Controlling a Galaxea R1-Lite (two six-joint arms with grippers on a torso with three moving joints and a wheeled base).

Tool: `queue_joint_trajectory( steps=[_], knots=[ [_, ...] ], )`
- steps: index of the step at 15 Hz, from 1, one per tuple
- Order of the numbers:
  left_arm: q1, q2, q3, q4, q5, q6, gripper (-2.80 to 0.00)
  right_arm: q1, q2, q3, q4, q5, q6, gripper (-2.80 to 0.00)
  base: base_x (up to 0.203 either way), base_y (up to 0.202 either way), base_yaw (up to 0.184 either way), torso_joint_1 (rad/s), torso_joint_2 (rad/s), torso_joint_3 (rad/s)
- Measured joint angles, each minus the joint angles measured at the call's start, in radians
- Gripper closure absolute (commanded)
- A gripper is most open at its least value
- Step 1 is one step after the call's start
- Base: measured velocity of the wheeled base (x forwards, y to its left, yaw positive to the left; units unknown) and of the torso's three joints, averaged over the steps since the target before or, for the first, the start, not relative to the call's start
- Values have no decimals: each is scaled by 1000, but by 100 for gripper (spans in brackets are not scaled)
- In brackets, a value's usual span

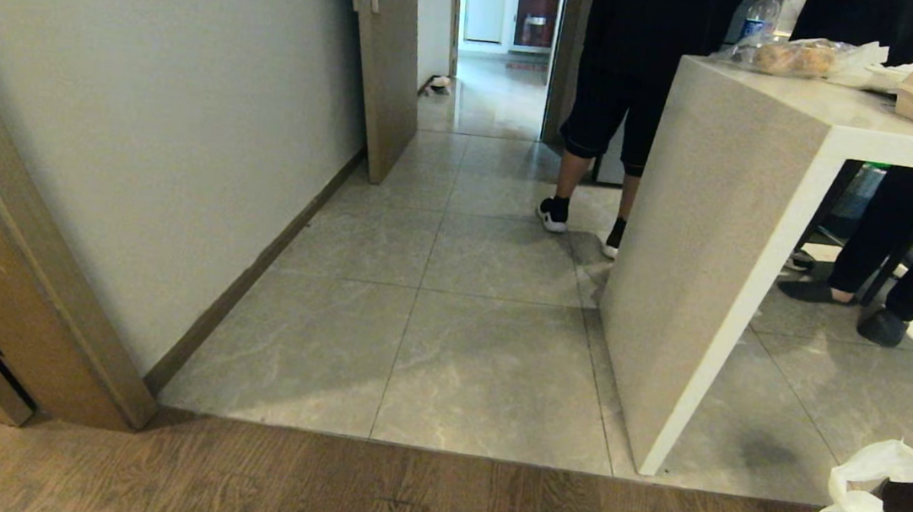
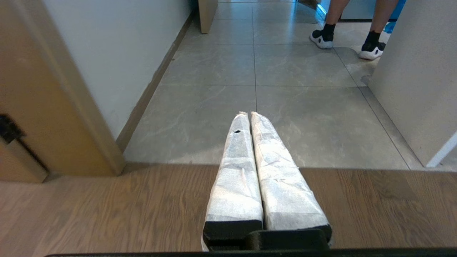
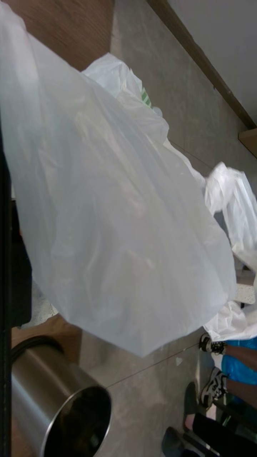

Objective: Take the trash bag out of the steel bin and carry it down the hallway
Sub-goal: Put the trash bag at the door

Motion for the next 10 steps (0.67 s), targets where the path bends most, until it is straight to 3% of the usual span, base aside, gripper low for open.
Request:
queue_joint_trajectory(
  steps=[10],
  knots=[
    [0, 0, 0, 0, 0, 0, 0, 0, 0, 0, 1, 0, 2, 0, 191, 0, 1, 2, 2, 1]
  ],
)
